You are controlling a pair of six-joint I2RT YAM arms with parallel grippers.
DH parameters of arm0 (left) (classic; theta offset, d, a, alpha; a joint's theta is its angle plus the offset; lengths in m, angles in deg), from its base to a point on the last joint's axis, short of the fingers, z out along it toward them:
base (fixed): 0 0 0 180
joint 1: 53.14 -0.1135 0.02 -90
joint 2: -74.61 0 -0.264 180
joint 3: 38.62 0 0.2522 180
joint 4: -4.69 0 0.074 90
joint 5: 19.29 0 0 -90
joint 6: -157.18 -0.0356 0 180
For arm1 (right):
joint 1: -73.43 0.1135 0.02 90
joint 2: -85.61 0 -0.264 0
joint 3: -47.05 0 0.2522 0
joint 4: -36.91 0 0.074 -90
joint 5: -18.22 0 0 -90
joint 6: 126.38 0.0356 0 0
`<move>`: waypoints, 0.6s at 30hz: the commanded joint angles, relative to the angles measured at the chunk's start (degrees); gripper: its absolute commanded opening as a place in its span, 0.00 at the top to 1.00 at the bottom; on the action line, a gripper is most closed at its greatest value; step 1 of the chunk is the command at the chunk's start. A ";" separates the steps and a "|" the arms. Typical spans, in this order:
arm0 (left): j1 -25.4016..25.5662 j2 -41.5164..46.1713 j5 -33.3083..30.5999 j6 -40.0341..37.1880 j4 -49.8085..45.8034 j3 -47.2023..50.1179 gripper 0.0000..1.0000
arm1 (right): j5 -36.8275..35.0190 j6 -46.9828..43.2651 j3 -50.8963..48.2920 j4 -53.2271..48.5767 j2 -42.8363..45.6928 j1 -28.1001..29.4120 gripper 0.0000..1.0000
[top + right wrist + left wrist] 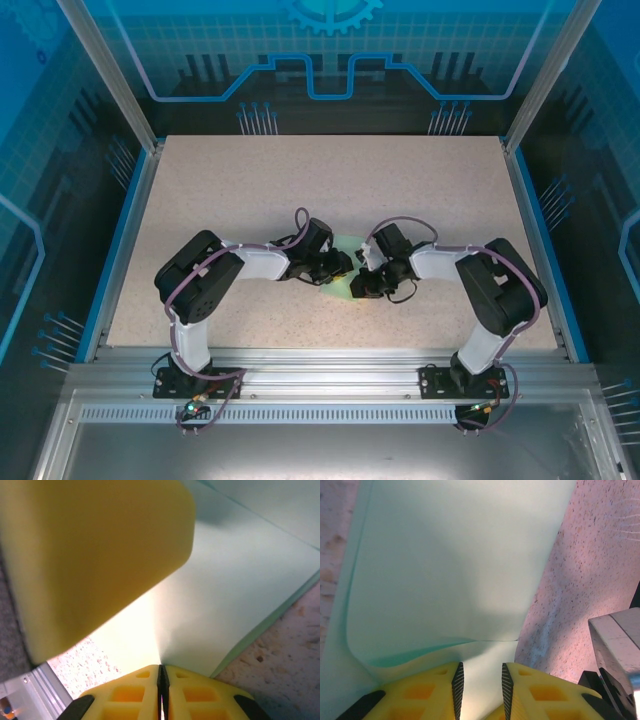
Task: Fold a paper plane with a square sheet of paper (pick it up from the middle)
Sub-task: Fold the triangle a second time at the center of the table.
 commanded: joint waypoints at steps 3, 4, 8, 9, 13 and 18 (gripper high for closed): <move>-0.34 -1.14 -0.90 -0.58 -1.61 1.30 0.70 | -1.21 2.86 -5.96 -6.20 -0.50 0.12 0.87; -0.33 -1.20 -0.91 -0.62 -1.61 1.37 0.70 | -0.79 3.15 -6.85 -5.75 -0.50 0.17 0.87; -0.31 -1.31 -0.91 -0.69 -1.65 1.39 0.70 | -1.63 4.66 -8.79 -5.50 0.60 0.63 0.87; -0.32 -1.31 -0.91 -0.70 -1.63 1.48 0.70 | -2.03 4.80 -9.03 -5.59 1.25 0.89 0.87; -0.31 -1.32 -0.77 -0.77 -1.49 1.48 0.70 | -1.74 4.33 -9.30 -6.58 2.84 1.62 0.87; -0.28 -1.31 -0.64 -0.99 -1.52 1.54 0.70 | -3.69 4.59 -9.26 -9.25 5.18 3.09 0.87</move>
